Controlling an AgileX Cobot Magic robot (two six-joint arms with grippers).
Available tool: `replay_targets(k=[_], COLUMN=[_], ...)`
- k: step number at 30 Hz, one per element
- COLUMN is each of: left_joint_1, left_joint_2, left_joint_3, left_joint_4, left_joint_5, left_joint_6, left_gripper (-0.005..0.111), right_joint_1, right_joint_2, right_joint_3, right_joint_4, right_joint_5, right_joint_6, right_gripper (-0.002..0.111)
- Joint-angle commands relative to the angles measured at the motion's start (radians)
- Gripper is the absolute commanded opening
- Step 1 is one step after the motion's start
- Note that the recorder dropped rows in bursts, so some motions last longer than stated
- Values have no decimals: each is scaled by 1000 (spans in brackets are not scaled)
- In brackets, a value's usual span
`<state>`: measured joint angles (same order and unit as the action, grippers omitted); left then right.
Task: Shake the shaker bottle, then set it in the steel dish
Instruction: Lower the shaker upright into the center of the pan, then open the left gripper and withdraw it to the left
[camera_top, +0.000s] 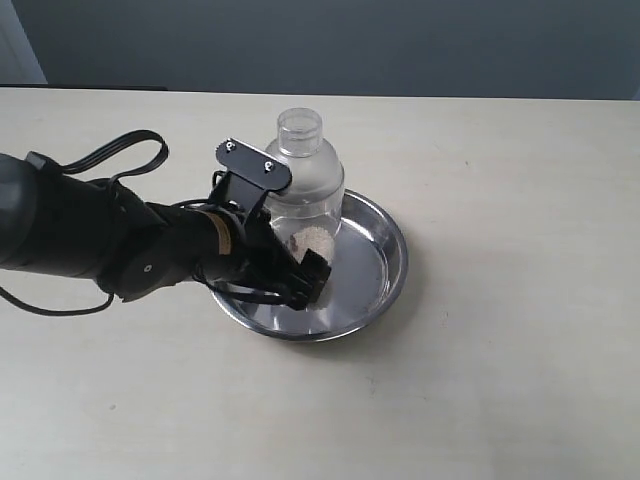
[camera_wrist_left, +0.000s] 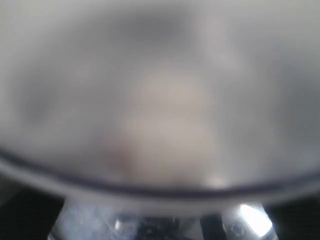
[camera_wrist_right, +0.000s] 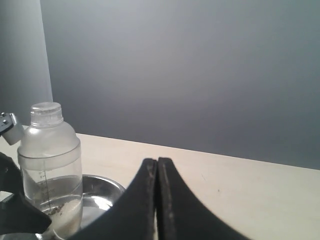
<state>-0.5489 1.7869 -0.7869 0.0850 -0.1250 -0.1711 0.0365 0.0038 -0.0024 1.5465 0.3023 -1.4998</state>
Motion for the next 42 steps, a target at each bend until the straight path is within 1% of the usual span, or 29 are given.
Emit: replay_targets(k=[1,4,7,10,13,18,21,24,28,30,33,36,37,38,41,42], left_joint_1=[-2,-2,-2,-2,-2,-2,-2,-2,7,43,108,188,215,259,360,389], left_joint_2=[-28,-53,-84,-129,-193,-343,-454,-596,-793,-895,-1031,-1167,-1201,-1254,-1372,-1404], left_joint_3=[2,2,2,31,81,185,236,273,323,351,383,409,415,419,428,435], left_joint_4=[6,6,6,1,-11,-85,-122,-116,-58,-34,54,122,116,113,110,112], left_joint_5=[85,132,145,125,135,207,219,269,338,400,460,522,548,590,692,681], left_joint_6=[-5,-5,-5,-5,-5,-5,-5,-5,-5,-7,-7,-7,-7,-7,-7,-7], left_gripper=[97,97,97,97,97,97,97,97,94,88,80,79,79,79,79,79], right_joint_1=[4,4,4,4,4,4,4,4,4,4,4,4,4,4,4,4], right_joint_2=[-4,-4,-4,-4,-4,-4,-4,-4,-4,-4,-4,-4,-4,-4,-4,-4], right_joint_3=[2,2,2,2,2,2,2,2,2,2,2,2,2,2,2,2], right_joint_4=[-1,-1,-1,-1,-1,-1,-1,-1,-1,-1,-1,-1,-1,-1,-1,-1], right_joint_5=[1,1,1,1,1,0,0,0,0,0,0,0,2,2,2,2], right_joint_6=[1,1,1,1,1,1,1,1,1,1,1,1,1,1,1,1], right_gripper=[-1,-1,-1,-1,-1,-1,-1,-1,-1,-1,-1,-1,-1,-1,-1,-1])
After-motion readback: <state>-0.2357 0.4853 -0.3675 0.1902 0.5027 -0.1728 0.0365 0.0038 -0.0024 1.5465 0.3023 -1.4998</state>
